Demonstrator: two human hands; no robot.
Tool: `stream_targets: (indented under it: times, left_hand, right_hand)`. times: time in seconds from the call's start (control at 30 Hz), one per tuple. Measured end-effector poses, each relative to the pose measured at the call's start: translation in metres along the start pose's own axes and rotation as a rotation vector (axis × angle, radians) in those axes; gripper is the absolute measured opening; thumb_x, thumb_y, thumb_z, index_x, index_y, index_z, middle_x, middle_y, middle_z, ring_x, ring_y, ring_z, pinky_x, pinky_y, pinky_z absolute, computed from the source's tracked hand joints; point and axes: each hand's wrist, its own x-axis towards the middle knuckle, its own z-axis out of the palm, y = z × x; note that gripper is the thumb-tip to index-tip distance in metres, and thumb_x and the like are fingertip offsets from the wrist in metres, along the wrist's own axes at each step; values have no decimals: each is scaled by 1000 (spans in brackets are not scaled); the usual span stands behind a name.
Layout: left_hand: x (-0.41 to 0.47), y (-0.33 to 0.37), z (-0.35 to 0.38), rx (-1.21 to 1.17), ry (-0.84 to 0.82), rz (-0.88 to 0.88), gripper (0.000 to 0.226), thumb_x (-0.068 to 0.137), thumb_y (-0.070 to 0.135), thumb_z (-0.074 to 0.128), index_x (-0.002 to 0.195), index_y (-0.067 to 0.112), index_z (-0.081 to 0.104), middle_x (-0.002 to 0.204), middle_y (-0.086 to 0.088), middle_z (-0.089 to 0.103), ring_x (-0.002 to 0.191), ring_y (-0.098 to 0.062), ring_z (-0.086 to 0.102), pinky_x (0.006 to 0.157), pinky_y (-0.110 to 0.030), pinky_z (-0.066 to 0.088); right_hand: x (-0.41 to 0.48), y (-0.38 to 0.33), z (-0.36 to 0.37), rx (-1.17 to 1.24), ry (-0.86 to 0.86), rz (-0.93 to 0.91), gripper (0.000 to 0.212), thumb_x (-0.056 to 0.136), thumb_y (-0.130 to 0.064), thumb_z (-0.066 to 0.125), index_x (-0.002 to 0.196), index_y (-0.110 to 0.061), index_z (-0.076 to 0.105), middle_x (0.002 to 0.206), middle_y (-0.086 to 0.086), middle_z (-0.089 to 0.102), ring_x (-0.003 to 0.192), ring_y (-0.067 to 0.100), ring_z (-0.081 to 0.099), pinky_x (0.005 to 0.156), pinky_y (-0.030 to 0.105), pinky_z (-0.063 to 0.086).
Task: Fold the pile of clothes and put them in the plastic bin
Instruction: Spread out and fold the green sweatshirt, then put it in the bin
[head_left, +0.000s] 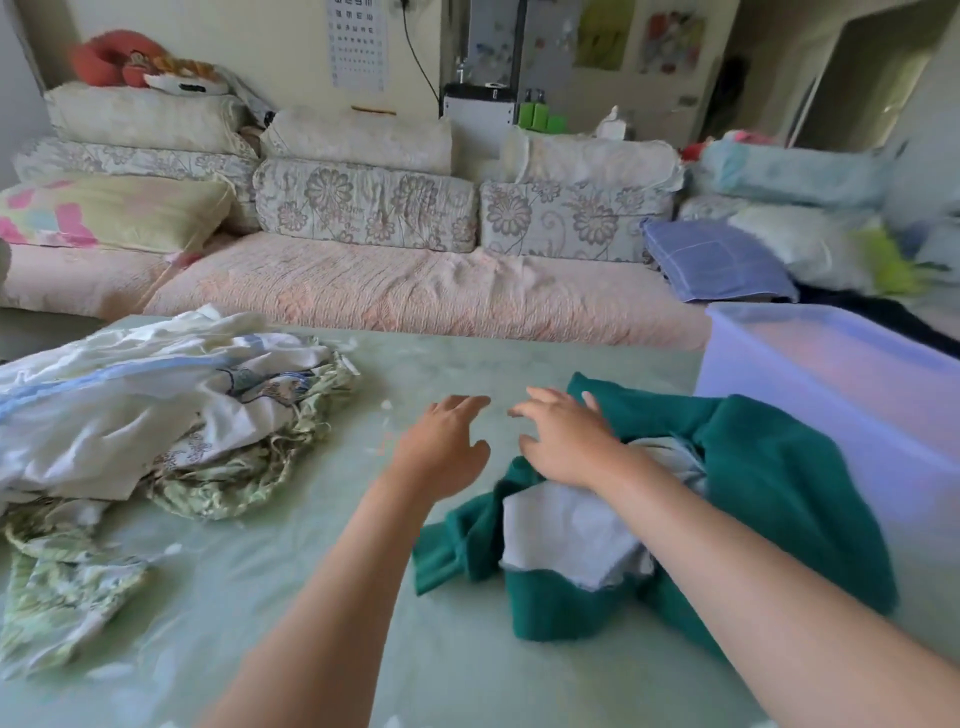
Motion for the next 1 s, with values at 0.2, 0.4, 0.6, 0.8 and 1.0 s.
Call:
stream_targets:
  times: [0.2, 0.4, 0.6, 0.8, 1.0]
  left_hand:
    - [1, 64, 48, -136, -385, 57, 80, 82, 62, 59, 148, 56, 15, 158, 10, 24, 144, -21, 28, 116, -41, 27]
    - [4, 77, 64, -81, -555, 65, 75, 84, 50, 62, 147, 57, 21, 150, 9, 42, 131, -19, 45, 105, -32, 38]
    - [15, 61, 48, -28, -334, 127, 50, 91, 21, 58, 134, 46, 52, 112, 1, 57, 96, -17, 54, 79, -25, 40]
    - [20, 10, -1, 335, 299, -33, 49, 92, 16, 49, 130, 46, 52, 111, -3, 50, 109, -28, 46, 75, -35, 44]
    - [8, -20, -3, 529, 58, -365, 47, 95, 22, 41, 138, 37, 47, 134, -11, 41, 124, -33, 36, 101, -42, 35]
  right_hand:
    - [-56, 83, -15, -251, -101, 493, 97, 76, -78, 47, 156, -38, 11, 166, 11, -5, 151, 40, -5, 108, 75, 7]
    - [-57, 111, 10, 110, -192, 481, 92, 67, -71, 67, 143, -29, 40, 145, 10, 46, 128, 34, 46, 94, 40, 45]
    - [-29, 93, 15, 338, 102, 238, 16, 78, -33, 73, 86, -22, 64, 90, -1, 69, 88, 24, 64, 64, 29, 43]
    - [-10, 37, 0, 750, 294, -10, 62, 86, -30, 73, 143, -28, 50, 143, -8, 53, 130, 10, 48, 100, 19, 34]
    - [-15, 56, -11, 376, 110, -10, 82, 81, -41, 72, 152, -39, 31, 163, -6, 20, 150, 16, 20, 121, 45, 19]
